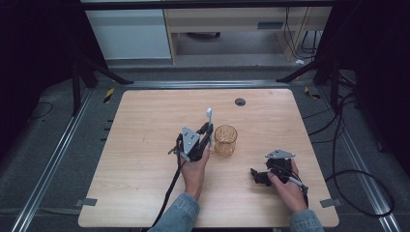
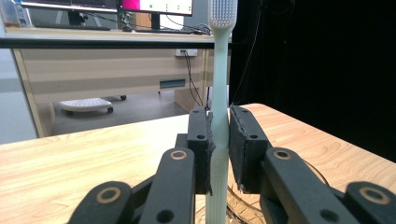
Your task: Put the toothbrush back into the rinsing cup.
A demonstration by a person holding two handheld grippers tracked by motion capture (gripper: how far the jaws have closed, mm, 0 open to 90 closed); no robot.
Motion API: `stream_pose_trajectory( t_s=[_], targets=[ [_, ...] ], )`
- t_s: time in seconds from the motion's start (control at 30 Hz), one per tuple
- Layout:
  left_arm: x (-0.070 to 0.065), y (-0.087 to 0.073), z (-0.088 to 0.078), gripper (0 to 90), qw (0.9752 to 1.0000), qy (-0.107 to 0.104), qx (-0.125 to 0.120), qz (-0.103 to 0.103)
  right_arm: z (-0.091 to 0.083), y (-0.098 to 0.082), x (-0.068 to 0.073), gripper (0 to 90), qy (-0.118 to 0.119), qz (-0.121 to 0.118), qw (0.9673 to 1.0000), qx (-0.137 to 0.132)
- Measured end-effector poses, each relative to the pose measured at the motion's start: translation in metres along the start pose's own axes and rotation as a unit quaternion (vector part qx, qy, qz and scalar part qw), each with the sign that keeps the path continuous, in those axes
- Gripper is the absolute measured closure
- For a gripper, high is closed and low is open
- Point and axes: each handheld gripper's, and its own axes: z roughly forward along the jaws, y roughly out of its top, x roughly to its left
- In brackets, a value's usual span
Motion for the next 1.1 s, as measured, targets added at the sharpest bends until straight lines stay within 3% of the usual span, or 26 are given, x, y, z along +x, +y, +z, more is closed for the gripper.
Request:
stream_pose_trajectory(
  t_s=[0.13,0.23,0.3,0.33,1.1],
  targets=[
    [0.000,-0.003,0.000,78.3,1.0000,0.000,0.002,-0.002,0.000,0.000,0.000,0.5,0.000,0.000,1.0000,0.000],
    [0.000,-0.004,-0.001,78.2,1.0000,-0.001,0.004,-0.002,-0.001,0.001,0.001,0.6,0.005,0.013,0.9999,0.004],
    [0.000,-0.006,-0.001,78.2,1.0000,-0.002,0.007,0.001,-0.001,0.001,0.001,0.5,0.004,0.013,0.9999,0.004],
    [0.000,-0.007,-0.002,78.3,1.0000,-0.001,0.008,-0.001,0.000,0.000,0.000,0.5,0.001,-0.002,1.0000,0.000],
    [0.000,-0.017,-0.004,78.1,0.9998,0.001,0.022,0.003,0.000,0.000,0.000,0.5,0.002,0.002,1.0000,0.001]
  ],
)
